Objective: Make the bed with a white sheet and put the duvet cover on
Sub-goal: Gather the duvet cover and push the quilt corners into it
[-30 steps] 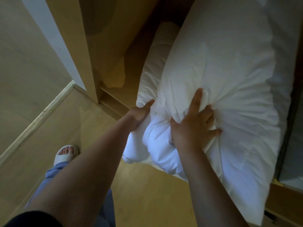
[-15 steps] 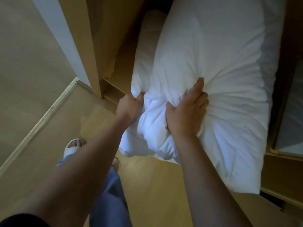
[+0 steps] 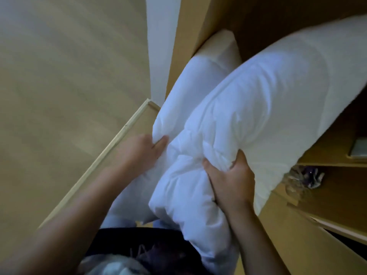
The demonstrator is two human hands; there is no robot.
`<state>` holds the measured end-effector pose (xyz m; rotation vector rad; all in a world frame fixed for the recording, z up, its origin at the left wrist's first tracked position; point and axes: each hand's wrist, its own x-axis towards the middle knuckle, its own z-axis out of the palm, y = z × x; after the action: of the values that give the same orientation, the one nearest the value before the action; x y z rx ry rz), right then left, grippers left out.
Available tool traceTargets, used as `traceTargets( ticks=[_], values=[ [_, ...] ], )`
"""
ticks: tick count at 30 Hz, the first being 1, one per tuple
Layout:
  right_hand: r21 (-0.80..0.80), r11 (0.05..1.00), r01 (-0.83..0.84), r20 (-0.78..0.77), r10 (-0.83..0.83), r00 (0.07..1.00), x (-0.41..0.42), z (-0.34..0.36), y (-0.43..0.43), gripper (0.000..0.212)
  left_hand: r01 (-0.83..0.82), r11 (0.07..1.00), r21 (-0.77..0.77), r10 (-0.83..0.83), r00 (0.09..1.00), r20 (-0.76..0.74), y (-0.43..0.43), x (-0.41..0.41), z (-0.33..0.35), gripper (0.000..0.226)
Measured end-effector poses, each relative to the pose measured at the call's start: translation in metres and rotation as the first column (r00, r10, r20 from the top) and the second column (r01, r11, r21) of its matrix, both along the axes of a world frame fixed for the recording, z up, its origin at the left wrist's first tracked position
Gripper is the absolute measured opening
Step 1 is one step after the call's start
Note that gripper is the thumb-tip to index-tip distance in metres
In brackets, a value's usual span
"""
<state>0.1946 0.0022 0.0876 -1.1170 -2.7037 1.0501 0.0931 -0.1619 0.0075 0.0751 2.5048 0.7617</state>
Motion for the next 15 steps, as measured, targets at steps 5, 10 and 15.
traceTargets(
  ticks=[5, 10, 15],
  values=[
    [-0.068, 0.995, -0.072, -0.028, 0.07, 0.997, 0.024, 0.023, -0.057, 0.035, 0.067, 0.997, -0.046, -0.069, 0.997, -0.047, -0.07, 0.038, 0.038, 0.057],
    [-0.126, 0.99, -0.059, -0.091, 0.047, 0.995, 0.057, 0.04, -0.141, 0.038, 0.176, 0.982, -0.061, -0.182, 0.978, -0.105, -0.16, 0.065, 0.061, 0.055],
    [-0.191, 0.965, -0.177, -0.035, 0.174, 0.984, 0.08, 0.052, -0.261, 0.042, 0.061, 0.997, -0.054, -0.064, 0.997, -0.042, -0.296, 0.122, 0.078, 0.055]
  ],
)
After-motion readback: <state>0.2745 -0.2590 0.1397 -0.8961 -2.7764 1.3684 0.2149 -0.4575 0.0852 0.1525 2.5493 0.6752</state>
